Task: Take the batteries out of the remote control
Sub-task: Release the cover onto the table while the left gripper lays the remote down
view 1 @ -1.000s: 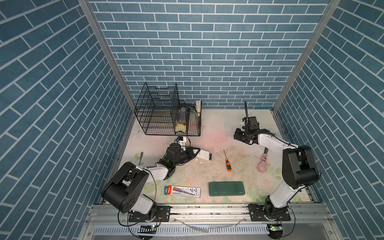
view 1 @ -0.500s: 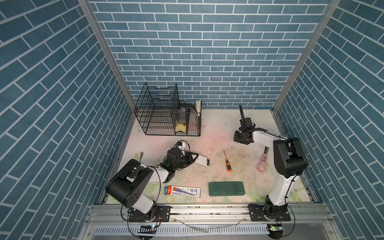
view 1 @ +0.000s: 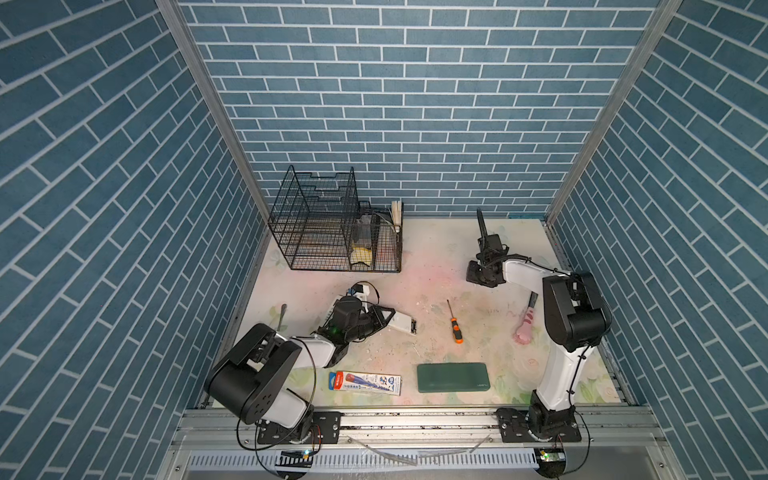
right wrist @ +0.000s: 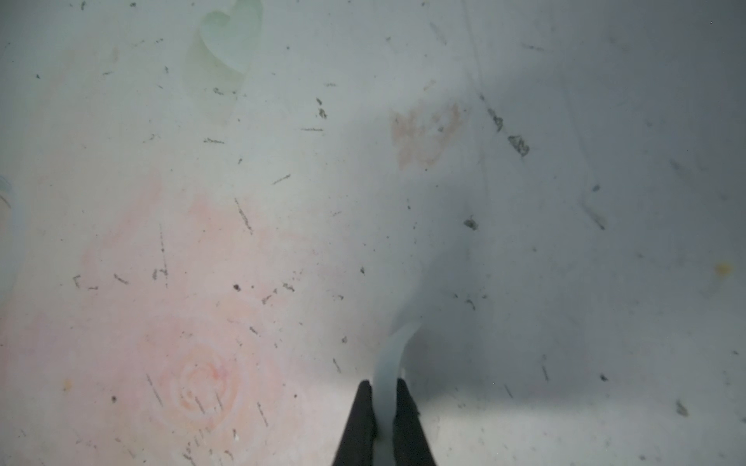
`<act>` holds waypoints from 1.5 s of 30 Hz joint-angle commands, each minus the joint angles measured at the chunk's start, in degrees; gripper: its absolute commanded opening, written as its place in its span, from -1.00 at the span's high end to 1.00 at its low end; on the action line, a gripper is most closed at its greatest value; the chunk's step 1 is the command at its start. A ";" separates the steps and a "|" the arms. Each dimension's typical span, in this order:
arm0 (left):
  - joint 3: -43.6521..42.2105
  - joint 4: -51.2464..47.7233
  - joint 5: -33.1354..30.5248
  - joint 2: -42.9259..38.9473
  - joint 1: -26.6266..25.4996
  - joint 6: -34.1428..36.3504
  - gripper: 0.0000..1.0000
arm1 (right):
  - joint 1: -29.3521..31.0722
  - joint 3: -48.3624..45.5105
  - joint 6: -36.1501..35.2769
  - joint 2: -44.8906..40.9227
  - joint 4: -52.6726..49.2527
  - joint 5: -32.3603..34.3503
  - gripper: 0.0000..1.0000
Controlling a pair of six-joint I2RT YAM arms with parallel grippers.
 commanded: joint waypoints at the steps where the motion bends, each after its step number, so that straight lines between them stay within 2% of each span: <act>1: -1.48 -1.32 -0.67 -0.95 -0.23 1.67 0.67 | 0.19 2.21 -0.99 2.09 -1.67 -0.74 0.88; 14: -4.00 -2.60 -1.14 -2.88 -0.22 2.86 0.38 | 0.71 4.39 -1.21 4.16 -2.69 -1.94 0.69; 26: -5.38 0.00 -0.55 0.16 -0.21 2.57 0.19 | 0.98 5.60 -1.21 4.04 -3.53 -2.81 0.28; 36: -5.34 -14.00 -2.12 -7.42 -0.63 6.34 -0.08 | 1.59 4.89 -1.03 0.16 -3.95 -3.07 0.20; 45: -6.47 -21.72 -3.05 -12.29 -2.13 7.60 -0.13 | 3.49 4.08 -1.28 -5.35 -5.84 -3.07 0.18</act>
